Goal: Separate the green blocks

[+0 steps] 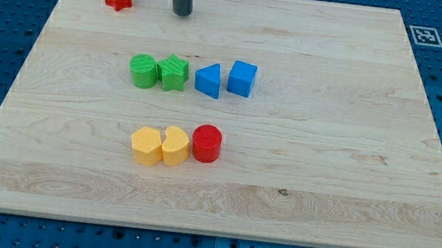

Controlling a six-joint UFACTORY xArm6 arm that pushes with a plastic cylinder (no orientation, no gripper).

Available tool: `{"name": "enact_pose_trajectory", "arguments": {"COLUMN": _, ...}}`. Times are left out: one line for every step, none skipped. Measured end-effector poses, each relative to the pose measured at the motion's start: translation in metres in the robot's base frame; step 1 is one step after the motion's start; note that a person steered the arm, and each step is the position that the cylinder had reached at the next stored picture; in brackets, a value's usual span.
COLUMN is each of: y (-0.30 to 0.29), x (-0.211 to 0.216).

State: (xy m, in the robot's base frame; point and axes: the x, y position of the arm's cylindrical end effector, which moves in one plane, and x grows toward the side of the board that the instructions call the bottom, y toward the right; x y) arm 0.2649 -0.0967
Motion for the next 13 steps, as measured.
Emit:
{"name": "enact_pose_trajectory", "arguments": {"y": 0.0, "x": 0.043}}
{"name": "enact_pose_trajectory", "arguments": {"y": 0.0, "x": 0.075}}
{"name": "enact_pose_trajectory", "arguments": {"y": 0.0, "x": 0.082}}
{"name": "enact_pose_trajectory", "arguments": {"y": 0.0, "x": 0.082}}
{"name": "enact_pose_trajectory", "arguments": {"y": 0.0, "x": 0.111}}
{"name": "enact_pose_trajectory", "arguments": {"y": 0.0, "x": 0.119}}
{"name": "enact_pose_trajectory", "arguments": {"y": -0.014, "x": 0.123}}
{"name": "enact_pose_trajectory", "arguments": {"y": -0.021, "x": 0.124}}
{"name": "enact_pose_trajectory", "arguments": {"y": -0.025, "x": 0.126}}
{"name": "enact_pose_trajectory", "arguments": {"y": -0.062, "x": 0.126}}
{"name": "enact_pose_trajectory", "arguments": {"y": -0.087, "x": 0.103}}
{"name": "enact_pose_trajectory", "arguments": {"y": -0.108, "x": 0.068}}
{"name": "enact_pose_trajectory", "arguments": {"y": -0.12, "x": 0.05}}
